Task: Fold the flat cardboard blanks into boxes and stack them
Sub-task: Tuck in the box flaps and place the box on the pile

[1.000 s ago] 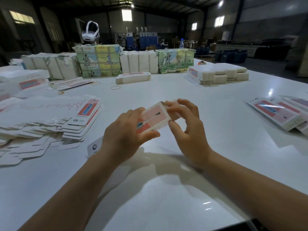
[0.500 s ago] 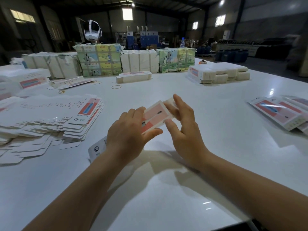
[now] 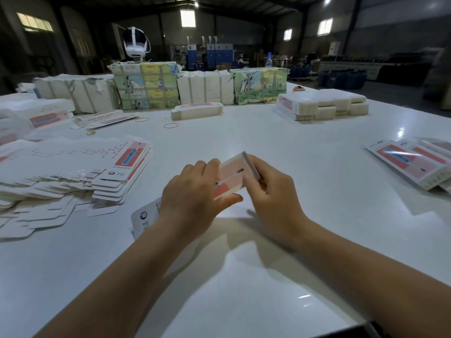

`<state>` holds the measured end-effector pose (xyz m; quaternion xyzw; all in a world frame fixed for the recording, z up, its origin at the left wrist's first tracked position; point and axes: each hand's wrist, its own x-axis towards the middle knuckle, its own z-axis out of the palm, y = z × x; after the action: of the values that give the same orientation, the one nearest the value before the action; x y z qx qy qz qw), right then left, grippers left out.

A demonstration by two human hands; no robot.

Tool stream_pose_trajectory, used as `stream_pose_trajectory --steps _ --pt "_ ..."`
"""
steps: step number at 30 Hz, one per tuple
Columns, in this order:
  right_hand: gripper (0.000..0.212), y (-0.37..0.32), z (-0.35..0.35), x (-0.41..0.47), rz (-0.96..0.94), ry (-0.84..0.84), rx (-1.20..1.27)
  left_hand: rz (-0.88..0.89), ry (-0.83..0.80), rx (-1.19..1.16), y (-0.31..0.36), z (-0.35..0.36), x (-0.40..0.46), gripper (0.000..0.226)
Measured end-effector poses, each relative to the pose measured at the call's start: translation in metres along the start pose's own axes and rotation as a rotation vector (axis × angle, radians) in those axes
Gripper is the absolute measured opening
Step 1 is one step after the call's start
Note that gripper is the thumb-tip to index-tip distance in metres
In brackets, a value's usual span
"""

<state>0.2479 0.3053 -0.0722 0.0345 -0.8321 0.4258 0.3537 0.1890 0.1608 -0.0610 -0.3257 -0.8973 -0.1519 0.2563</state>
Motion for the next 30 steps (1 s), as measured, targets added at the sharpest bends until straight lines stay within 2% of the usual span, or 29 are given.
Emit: stream_pose_trajectory --steps 2,4,6,10,12,15,22,26,30 --pt "0.034 0.0 0.004 -0.003 -0.108 -0.007 -0.201 0.028 0.019 -0.002 0.0 0.0 -0.001 0.075" --pt "0.035 -0.001 0.006 -0.004 -0.147 -0.017 -0.24 0.056 0.039 -0.004 -0.003 0.0 -0.002 0.066" --pt "0.034 -0.004 0.005 -0.003 -0.067 -0.02 -0.1 0.061 0.044 -0.005 -0.006 0.0 -0.002 0.063" --pt "0.035 -0.005 0.0 0.004 0.21 -0.012 0.456 0.101 0.075 -0.03 -0.01 0.0 -0.003 0.063" --pt "0.036 -0.008 -0.004 0.005 0.228 -0.02 0.542 0.12 0.091 -0.035 -0.011 0.002 -0.003 0.064" --pt "0.026 -0.009 -0.004 0.006 0.199 0.041 0.512 0.136 0.128 -0.044 -0.012 0.003 -0.002 0.064" --pt "0.038 -0.018 -0.007 0.004 0.089 0.091 0.504 0.165 0.194 -0.069 -0.012 0.005 -0.001 0.063" --pt "0.028 -0.013 -0.003 0.002 0.069 0.122 0.356 0.176 0.223 -0.027 -0.01 0.003 0.0 0.064" --pt "0.032 -0.007 -0.002 -0.001 0.052 0.11 0.231 0.175 0.211 0.042 -0.007 0.003 0.0 0.067"
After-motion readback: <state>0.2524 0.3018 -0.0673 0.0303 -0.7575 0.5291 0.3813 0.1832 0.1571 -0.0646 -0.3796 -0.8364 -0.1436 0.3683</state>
